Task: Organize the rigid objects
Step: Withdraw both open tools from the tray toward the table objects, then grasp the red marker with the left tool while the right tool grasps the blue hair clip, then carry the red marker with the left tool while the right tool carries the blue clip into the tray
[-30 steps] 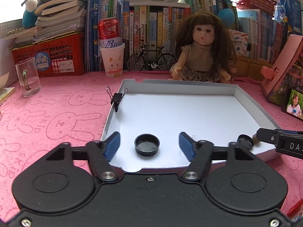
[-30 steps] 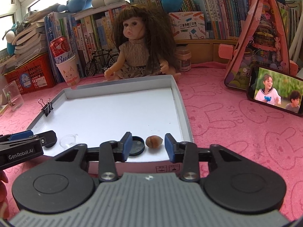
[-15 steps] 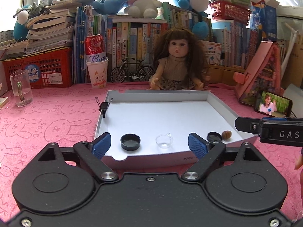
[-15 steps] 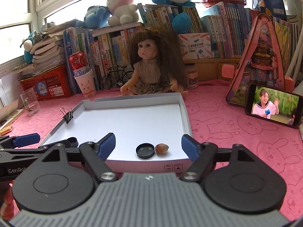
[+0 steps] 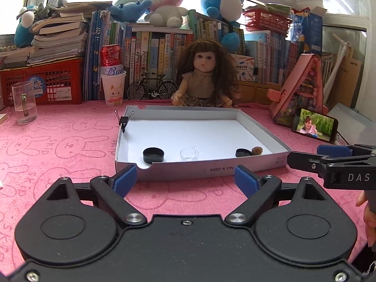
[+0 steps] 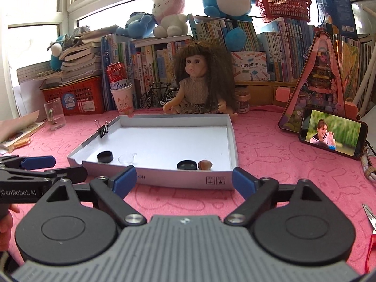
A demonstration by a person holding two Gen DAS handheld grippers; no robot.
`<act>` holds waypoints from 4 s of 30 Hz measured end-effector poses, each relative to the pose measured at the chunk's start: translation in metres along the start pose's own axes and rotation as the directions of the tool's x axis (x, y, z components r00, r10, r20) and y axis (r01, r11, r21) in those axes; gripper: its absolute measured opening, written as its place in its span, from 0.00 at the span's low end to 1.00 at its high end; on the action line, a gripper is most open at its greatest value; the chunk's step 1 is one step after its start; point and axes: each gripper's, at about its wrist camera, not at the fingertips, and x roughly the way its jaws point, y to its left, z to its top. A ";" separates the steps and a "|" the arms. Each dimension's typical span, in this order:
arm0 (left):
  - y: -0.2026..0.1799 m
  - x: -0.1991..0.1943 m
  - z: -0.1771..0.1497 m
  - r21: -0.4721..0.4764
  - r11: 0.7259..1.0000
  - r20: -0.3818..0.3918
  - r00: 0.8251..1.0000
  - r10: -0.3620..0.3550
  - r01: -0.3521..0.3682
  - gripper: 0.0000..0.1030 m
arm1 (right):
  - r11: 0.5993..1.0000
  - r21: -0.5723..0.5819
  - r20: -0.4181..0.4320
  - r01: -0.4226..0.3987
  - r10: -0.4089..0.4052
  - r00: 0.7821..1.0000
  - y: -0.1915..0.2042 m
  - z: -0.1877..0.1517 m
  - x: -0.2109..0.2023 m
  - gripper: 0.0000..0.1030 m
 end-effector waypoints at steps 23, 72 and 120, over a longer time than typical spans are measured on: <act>-0.006 -0.033 -0.055 0.057 0.998 -0.042 0.999 -0.033 0.035 0.72 | 0.999 -0.002 0.000 0.042 -0.042 0.999 -0.004 -0.060 -0.032 0.96; -0.036 -0.007 -0.051 0.000 0.993 -0.117 0.986 0.119 -0.120 0.09 | 0.979 -0.011 0.053 0.204 -0.203 0.978 0.027 -0.093 -0.038 0.40; 0.020 0.152 0.055 -0.041 0.987 -0.099 0.984 0.150 -0.154 0.09 | 0.983 0.116 -0.095 0.139 -0.129 0.987 -0.019 0.028 0.134 0.40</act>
